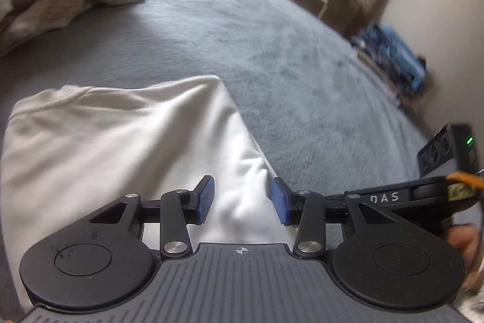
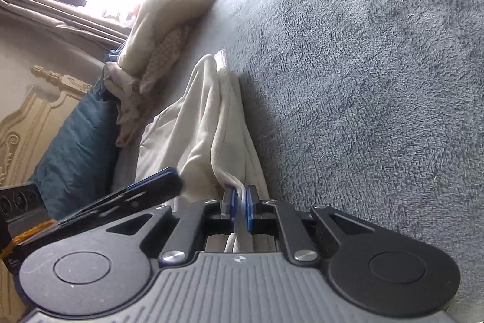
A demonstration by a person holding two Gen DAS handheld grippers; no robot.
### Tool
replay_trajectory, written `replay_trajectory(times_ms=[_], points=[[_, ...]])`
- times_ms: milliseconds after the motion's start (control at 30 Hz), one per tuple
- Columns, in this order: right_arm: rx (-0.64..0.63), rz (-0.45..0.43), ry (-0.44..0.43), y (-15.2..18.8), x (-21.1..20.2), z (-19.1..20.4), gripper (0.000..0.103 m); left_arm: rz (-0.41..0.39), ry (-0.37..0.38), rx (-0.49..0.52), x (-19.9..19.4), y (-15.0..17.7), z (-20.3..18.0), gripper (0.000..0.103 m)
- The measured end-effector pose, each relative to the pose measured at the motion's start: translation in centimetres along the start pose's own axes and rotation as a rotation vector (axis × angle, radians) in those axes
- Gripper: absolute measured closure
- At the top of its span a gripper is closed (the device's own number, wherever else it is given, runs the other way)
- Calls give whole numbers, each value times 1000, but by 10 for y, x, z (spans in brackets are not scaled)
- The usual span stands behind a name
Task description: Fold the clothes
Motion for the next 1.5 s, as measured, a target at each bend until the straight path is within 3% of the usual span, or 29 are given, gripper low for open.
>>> replay_trajectory(times_ms=[100,167,233,400,467,533,567,633,700,833,1000,1100,1167,1233,1500], points=[[-29,0,17,3,-1,-1,95,57,-67,56,21,1,-9,65],[-50,0,29,5,-1,-1,96,38,-68,42,19,2,-8,83],[-32,14,-9,5,-1,-1,97,9,-61,19,13,4,-7,93],[40,37,-227,4,-6,14,99,-137,-1,-42,-32,-2,-7,95],[116,64,-236,4,1,2,99,-135,1,-46,-32,-2,-7,95],[269,129,-183,9,16,-30,99,-121,11,-55,-22,-2,-8,95],[353,143,-206,12,18,-42,99,-114,15,-59,-18,-2,-8,95],[362,123,-237,10,11,-41,99,-109,26,-69,-9,-2,-9,95],[291,104,-234,6,4,-33,99,-89,44,-87,1,1,-6,95],[323,135,-189,14,9,-43,99,-49,85,-152,21,9,6,93],[310,146,-165,19,-2,-39,93,-61,134,-227,22,14,16,91],[311,150,-147,27,-17,-38,79,-65,138,-233,22,15,17,91],[293,157,-141,31,-23,-34,62,-68,141,-239,21,16,18,90],[262,168,-136,34,-26,-30,57,-68,147,-247,21,16,19,88],[-57,205,-15,54,-31,9,50,-80,143,-243,23,17,18,87]])
Point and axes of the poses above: each gripper's, at about its wrist camera, not at the fingertips, and x roughly the way its jaws point, z to its left, y to its underside, the point moved 5 cm from there along x, roughly the way its jaws point, and after that the axes turned 5 degrees about z, right-handed, at the moved point
